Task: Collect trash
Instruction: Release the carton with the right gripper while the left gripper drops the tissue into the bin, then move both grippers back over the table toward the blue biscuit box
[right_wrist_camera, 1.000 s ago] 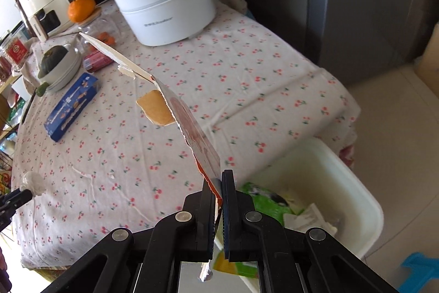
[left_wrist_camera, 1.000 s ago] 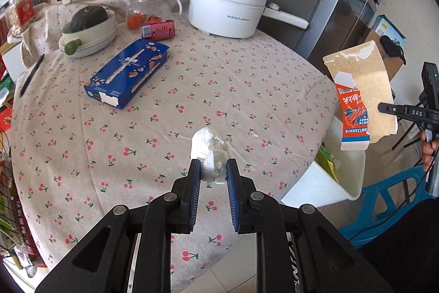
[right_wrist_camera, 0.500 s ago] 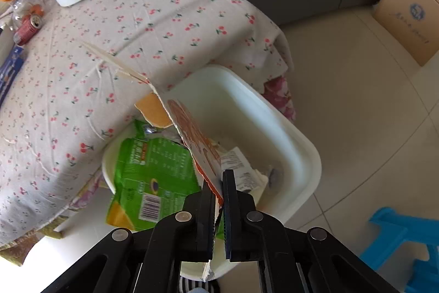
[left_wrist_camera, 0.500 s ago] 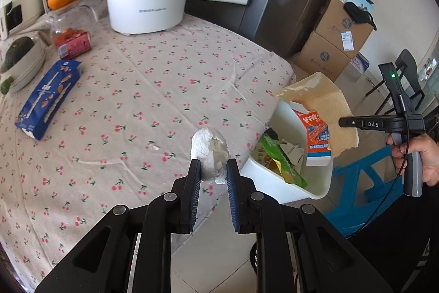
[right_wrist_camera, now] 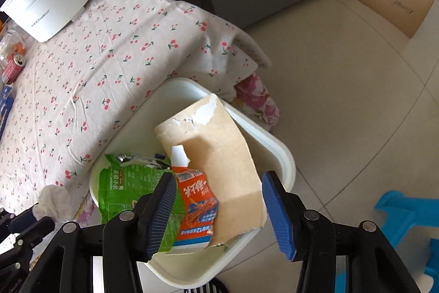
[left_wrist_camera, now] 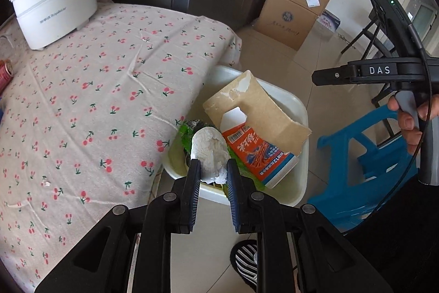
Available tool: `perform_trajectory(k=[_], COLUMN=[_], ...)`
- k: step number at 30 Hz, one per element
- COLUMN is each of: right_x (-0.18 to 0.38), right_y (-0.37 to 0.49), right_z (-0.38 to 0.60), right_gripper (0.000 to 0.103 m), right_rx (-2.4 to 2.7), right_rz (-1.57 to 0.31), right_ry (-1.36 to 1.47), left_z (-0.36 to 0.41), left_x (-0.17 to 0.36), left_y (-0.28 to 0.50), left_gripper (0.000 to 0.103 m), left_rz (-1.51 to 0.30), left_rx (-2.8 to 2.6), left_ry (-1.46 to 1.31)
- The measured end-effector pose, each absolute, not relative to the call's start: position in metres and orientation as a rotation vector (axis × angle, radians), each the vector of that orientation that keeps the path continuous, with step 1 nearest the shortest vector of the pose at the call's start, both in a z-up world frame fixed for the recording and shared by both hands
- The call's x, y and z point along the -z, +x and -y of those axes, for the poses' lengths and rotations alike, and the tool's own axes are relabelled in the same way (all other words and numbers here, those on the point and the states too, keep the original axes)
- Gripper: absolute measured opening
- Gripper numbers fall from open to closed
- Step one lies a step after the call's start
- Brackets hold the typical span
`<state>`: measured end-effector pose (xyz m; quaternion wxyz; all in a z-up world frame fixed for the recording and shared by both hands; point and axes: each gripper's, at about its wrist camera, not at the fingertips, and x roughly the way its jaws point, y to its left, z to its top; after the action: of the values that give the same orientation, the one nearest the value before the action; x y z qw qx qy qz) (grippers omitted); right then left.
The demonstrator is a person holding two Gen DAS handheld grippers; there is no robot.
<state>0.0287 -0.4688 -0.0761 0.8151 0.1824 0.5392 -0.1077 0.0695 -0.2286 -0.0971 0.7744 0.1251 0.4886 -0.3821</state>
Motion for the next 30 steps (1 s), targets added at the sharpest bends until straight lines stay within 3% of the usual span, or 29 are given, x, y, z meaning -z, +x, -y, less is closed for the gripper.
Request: perform_trajectory(k=[9,13,14,30], right_x=[0.078,0.077,0.077,0.077], right_y=[0.021,0.023,0.023,0.068], right_z=[0.482,0.476,0.473,0.389], right_gripper=[0.061,0.066,0.067,0.075], right_rx=[0.261,0.236,0.229,0.111], right_rz=[-1.150,-1.156,-1.155,-1.151], right_ry=[0.332,0.274,0.263,0.183], left_z=[0.249,0.244,0.240,0.095], left_x=[0.106,0.098,0.095,0.063], left_y=[0.077,0.078,0.078,0.117], left_gripper=[0.025,0.067,0.073,0.101], left_rz=[-1.043,-1.023,-1.017,-0.993], left_rx=[0.832,0.785,0.775,0.465], left_ry=[0.290,0.310,0.308,0.148])
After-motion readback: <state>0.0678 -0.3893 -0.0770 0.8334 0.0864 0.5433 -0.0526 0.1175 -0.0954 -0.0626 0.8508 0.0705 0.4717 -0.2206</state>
